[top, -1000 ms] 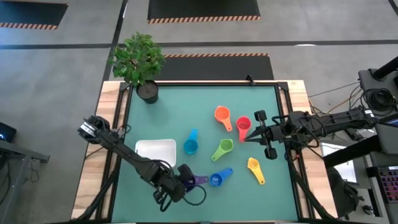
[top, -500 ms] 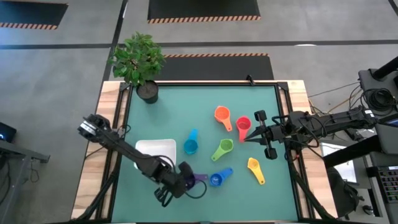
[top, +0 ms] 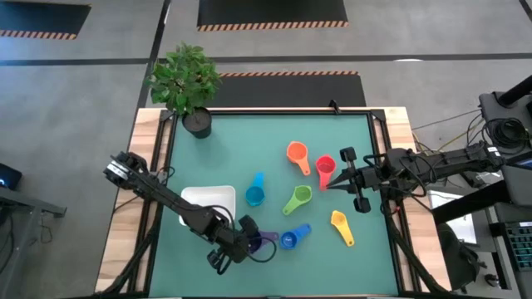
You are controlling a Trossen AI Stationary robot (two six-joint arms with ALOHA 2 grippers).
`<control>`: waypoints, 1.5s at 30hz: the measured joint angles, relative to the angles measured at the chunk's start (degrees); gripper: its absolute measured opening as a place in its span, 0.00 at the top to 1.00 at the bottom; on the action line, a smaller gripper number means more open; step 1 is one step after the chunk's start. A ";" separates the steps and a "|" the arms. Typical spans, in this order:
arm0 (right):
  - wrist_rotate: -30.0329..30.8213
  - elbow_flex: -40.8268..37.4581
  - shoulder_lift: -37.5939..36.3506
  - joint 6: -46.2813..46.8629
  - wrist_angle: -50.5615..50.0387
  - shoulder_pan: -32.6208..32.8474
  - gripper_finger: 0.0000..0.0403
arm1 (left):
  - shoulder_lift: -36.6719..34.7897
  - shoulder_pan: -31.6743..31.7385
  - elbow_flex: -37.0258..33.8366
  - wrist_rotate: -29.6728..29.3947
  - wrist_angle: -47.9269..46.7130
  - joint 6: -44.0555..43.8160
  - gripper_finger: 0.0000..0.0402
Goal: Nest measuring cups in basket
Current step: Prepare the purple measuring cup, then stack the orange measuring cup in the top of the purple measuring cup
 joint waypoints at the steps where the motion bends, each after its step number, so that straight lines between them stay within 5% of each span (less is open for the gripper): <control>1: 0.00 0.00 0.00 0.00 0.00 0.00 0.98 | 0.00 0.00 -0.02 0.29 0.00 0.02 0.96; 13: 0.00 0.00 0.00 0.00 -0.11 -0.01 0.98 | -0.02 0.15 -0.11 1.24 0.07 -1.00 0.95; 28: 0.00 0.00 0.00 0.02 -0.11 -0.02 0.98 | -1.45 0.44 -0.08 1.30 -0.86 -2.52 0.76; 38: 0.00 0.00 0.00 0.20 -0.13 0.00 0.98 | -1.95 0.61 13.27 -2.84 -22.17 -0.12 0.76; 45: -0.02 0.00 0.00 0.22 -0.07 -0.02 0.98 | -1.92 8.04 20.68 -8.23 -22.93 14.25 0.80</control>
